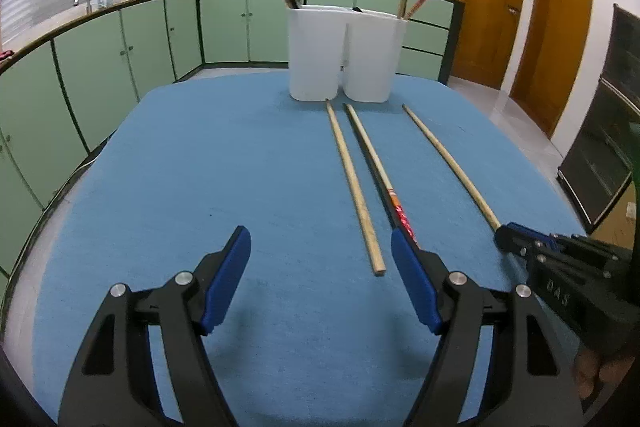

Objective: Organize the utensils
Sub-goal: 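Grasp a plain wooden chopstick with the right tool while the left tool grasps another wooden chopstick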

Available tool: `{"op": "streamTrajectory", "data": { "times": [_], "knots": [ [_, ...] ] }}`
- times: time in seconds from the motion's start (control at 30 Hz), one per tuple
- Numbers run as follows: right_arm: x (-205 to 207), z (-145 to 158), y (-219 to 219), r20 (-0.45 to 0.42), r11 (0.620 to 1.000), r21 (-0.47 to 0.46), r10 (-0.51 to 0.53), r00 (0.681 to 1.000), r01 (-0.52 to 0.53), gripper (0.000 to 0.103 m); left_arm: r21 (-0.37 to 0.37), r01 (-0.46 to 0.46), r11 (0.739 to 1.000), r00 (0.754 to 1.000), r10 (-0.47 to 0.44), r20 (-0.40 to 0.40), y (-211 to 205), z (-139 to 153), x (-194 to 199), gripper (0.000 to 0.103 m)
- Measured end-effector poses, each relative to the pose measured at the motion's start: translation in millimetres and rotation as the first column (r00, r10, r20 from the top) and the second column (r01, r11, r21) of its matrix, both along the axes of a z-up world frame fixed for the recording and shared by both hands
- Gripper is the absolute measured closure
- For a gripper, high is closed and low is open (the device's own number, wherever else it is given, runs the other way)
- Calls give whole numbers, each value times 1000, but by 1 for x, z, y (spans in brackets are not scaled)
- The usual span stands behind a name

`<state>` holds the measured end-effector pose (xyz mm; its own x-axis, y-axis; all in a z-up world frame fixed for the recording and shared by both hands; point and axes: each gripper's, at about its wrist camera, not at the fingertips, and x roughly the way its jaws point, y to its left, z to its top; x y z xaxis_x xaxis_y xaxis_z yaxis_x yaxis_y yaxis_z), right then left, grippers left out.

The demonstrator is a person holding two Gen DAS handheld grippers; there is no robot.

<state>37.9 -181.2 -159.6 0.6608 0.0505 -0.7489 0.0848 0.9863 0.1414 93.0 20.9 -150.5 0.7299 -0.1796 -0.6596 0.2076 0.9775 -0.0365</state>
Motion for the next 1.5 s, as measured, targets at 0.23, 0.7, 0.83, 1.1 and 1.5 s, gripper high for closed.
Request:
{"op": "streamTrajectory", "data": {
  "times": [0.23, 0.7, 0.83, 1.1, 1.5],
  "knots": [
    [1, 0, -1, -2, 1000, 6, 6, 1000, -6, 96, 20, 29, 999, 998, -27, -58, -10, -10, 6, 39],
    [-8, 5, -10, 24, 1000, 25, 17, 1000, -18, 95, 56, 31, 998, 987, -22, -157, -23, -26, 19, 54],
    [-14, 4, -10, 21, 999, 17, 33, 999, -33, 95, 54, 24, 998, 987, -15, -157, -26, -26, 19, 54],
    [-13, 0, -10, 1, 999, 21, 42, 999, -42, 90, 45, 38, 998, 987, -30, -158, -26, -24, 17, 52],
    [-10, -1, -1, -7, 997, -14, 73, 997, -73, 96, 26, 78, 997, 985, -73, -155, -34, -24, 15, 89]
  ]
}}
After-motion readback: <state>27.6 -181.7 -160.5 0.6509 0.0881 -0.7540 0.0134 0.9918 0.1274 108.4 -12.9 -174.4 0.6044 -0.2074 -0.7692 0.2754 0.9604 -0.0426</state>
